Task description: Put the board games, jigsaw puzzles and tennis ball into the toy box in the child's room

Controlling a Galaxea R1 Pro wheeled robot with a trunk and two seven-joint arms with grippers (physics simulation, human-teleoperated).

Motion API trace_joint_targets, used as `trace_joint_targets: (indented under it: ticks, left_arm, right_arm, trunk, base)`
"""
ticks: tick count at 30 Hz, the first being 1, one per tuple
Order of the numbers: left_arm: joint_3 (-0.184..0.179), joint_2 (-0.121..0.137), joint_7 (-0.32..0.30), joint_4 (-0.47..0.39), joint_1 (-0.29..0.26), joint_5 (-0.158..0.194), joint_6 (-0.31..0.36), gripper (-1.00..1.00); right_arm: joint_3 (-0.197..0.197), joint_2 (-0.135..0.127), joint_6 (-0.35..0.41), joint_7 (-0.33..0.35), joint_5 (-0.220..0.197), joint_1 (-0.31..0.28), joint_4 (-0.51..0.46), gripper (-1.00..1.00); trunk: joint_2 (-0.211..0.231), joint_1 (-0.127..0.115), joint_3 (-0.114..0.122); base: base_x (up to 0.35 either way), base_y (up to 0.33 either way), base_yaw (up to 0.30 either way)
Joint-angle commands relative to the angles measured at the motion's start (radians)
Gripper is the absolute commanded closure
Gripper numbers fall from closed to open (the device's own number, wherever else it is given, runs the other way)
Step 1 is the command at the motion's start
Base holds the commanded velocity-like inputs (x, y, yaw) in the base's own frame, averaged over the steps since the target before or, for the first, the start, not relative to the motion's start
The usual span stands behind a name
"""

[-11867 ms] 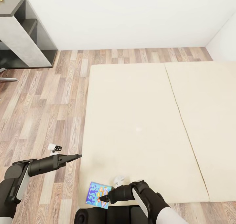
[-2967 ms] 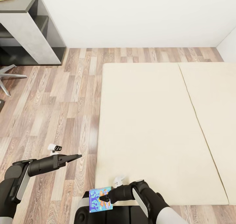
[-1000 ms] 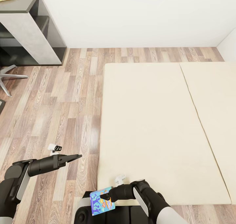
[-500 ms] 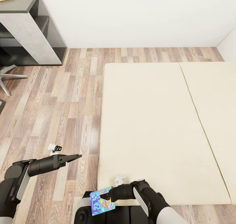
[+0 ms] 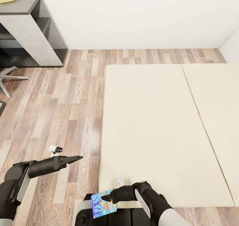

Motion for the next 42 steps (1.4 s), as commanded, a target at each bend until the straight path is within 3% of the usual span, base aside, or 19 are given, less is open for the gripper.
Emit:
trace_joint_targets:
  ticks: [1,25,42]
  left_arm:
    - [0.000,0.000,-0.004,0.000,0.000,-0.001,0.011,-1.00]
    - [0.000,0.000,-0.004,-0.001,0.000,-0.001,0.011,-1.00]
    - [0.000,0.000,-0.004,0.000,0.000,-0.002,0.010,-1.00]
  right_arm:
    - [0.000,0.000,0.010,-0.002,-0.010,0.000,-0.001,-1.00]
    - [-0.003,0.000,0.010,0.000,-0.011,0.001,-0.002,-1.00]
    - [-0.003,-0.003,0.022,0.005,-0.014,0.020,-0.161,-1.00]
  trunk:
    - [-0.001,0.000,0.001]
    - [-0.001,0.000,0.039]
    - [-0.001,0.000,0.066]
  base:
    - [0.000,0.000,0.000]
    - [0.000,0.000,0.000]
    - [0.000,0.000,0.000]
